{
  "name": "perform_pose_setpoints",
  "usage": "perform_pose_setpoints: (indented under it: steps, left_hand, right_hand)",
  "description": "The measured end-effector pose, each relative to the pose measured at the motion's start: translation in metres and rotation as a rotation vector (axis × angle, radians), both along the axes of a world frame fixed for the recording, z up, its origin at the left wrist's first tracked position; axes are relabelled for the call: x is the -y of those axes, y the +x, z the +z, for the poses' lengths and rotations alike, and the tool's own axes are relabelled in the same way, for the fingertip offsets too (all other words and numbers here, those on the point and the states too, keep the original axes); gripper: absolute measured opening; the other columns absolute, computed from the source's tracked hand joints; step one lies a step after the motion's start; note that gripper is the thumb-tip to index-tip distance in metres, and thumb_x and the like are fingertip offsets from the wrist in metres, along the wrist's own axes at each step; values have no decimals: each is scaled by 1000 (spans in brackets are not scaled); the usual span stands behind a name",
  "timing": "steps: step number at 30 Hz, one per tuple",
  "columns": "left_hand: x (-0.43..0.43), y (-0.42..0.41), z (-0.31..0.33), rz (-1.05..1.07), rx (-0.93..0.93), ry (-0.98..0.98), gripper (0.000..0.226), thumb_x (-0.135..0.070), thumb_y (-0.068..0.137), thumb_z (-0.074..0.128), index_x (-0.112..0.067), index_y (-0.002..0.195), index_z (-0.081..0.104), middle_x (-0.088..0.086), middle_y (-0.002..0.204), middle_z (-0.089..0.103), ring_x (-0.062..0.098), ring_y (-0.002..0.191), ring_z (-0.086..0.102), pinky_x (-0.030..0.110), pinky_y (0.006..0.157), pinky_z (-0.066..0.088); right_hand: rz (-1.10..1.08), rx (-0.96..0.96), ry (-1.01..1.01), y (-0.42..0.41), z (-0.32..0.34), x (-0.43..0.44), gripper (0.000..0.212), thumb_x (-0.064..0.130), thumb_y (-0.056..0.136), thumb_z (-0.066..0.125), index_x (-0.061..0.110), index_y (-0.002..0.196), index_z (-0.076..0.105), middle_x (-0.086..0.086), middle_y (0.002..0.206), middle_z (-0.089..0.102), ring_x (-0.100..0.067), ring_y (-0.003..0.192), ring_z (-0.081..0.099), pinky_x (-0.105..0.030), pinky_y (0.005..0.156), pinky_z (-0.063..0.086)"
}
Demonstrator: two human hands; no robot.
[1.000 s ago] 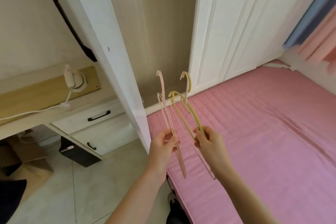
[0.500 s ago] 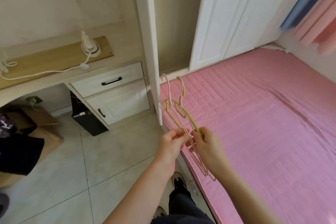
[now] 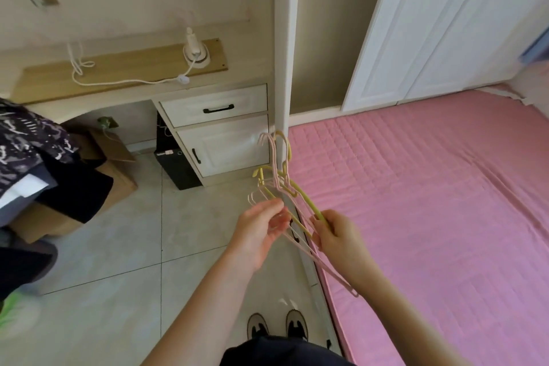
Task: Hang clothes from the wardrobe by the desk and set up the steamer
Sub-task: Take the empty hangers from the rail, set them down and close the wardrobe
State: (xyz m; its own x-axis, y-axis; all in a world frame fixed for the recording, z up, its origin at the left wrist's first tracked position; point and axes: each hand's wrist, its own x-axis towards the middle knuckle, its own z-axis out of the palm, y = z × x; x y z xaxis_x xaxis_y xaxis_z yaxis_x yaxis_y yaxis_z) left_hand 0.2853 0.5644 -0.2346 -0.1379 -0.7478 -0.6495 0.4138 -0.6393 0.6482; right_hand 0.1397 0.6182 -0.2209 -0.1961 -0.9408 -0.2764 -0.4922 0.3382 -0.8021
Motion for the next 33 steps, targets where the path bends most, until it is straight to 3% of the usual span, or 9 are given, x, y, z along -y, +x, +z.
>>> perform_pose_setpoints:
  steps: [3,6,13,18,24,28,30,33]
  left_hand:
    - [12,9,8,183,-138,38,19,3,88,59,5,107,60,18,97,65,26,87,65,29,71,60]
    - [15,12,16,242,-223,106,29,2,90,56,6,119,54,20,113,62,30,103,63,37,87,56]
    - [8,15,25,345,-445,169,42,-3,88,56,7,128,50,21,110,62,29,114,59,42,98,49]
    - [8,25,22,397,-455,173,38,-14,94,54,3,128,51,21,126,60,35,113,61,50,102,44]
    - [11,45,24,439,-451,176,34,-23,97,50,0,121,55,17,125,62,35,114,60,50,105,39]
    - [19,63,26,497,-439,183,36,-19,98,49,2,126,52,19,126,60,35,116,58,45,106,40]
    - [25,74,26,508,-429,181,35,-17,97,49,3,126,51,19,127,60,34,115,58,45,105,41]
    - [38,94,24,510,-406,189,35,-15,96,52,3,126,53,17,128,59,33,113,59,43,98,46]
  right_hand:
    - [79,25,-15,-6,5,-2,27,18,96,47,8,72,52,5,59,53,-5,50,43,-20,49,34]
    - [135,73,-39,-11,8,-3,26,18,97,47,6,75,54,4,61,54,-3,50,42,-19,49,35]
    - [345,91,-61,-24,12,3,23,21,98,45,12,79,53,4,65,52,-5,53,42,-20,51,37]
    - [546,11,-19,-24,12,14,19,18,99,42,11,85,53,6,68,57,-3,55,47,-20,54,40]
    - [720,-40,67,-17,13,37,15,18,97,44,20,93,58,9,82,71,-3,70,60,-15,61,44]
    - [825,-94,80,1,12,58,15,23,95,49,19,93,63,15,76,64,-9,67,58,-25,62,45]
    - [868,-108,103,15,14,71,14,26,94,51,17,90,61,10,73,57,-10,66,53,-24,61,42]
    - [890,-43,108,44,16,94,14,29,94,52,19,100,60,2,83,59,-13,75,56,-27,70,46]
